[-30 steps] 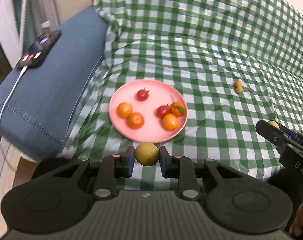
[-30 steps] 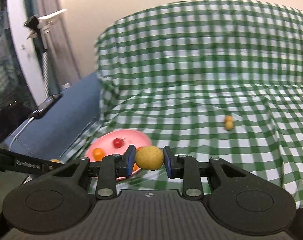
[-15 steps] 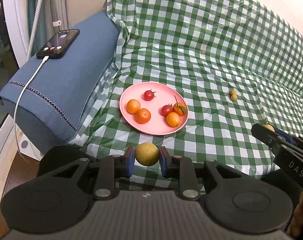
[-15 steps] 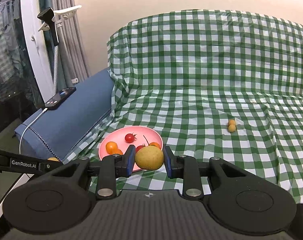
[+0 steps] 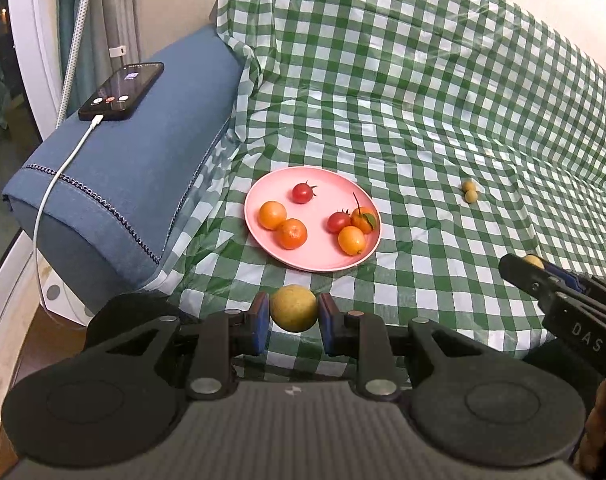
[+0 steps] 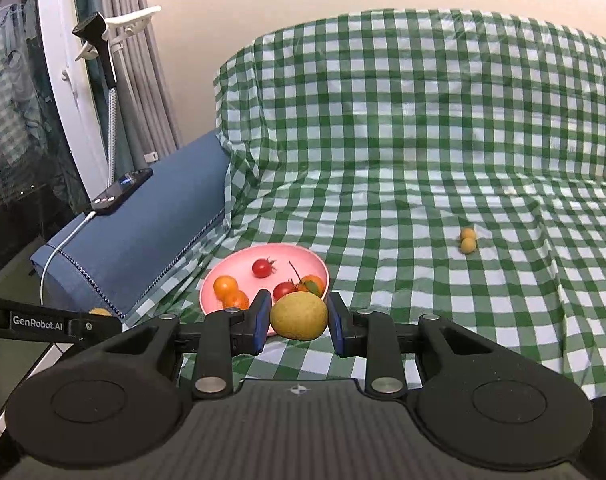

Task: Organize fruits
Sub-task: 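Lower both held yellow fruits over the pink plate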

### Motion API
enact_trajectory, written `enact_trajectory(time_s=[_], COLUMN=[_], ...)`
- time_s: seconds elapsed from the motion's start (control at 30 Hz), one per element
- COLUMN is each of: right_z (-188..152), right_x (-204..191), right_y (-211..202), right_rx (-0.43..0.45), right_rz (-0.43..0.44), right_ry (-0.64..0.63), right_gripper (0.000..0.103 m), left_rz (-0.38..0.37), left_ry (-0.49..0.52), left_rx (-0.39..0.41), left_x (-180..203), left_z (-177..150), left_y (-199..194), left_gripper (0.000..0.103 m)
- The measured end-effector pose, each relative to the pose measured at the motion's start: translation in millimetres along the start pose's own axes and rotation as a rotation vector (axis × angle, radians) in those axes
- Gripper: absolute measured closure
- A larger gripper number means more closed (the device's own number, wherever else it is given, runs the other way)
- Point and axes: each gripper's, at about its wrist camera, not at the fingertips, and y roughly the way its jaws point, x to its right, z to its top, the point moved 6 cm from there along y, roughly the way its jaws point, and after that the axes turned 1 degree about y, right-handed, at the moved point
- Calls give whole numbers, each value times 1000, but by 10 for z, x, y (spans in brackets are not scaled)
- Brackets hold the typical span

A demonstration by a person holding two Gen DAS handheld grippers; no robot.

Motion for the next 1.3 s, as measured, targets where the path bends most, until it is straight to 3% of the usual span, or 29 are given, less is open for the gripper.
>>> enact_trajectory(time_s=[0.4,0.8,1.3], right_z=[70,121,92], right_x=[-72,-99,-258], right_y=[183,596,1501], right_rx=[-10,-63,-148], right_rz=[-13,11,91], right_ry=[-70,-59,-117], right_gripper=[72,72,72], left_rz=[5,-5,6], left_ry=[-63,-124,-54], left_rx=[-15,-39,-99], left_x=[-240,-359,-206], left_z=[153,483,933], left_y=[186,586,1488], left_gripper=[74,74,74])
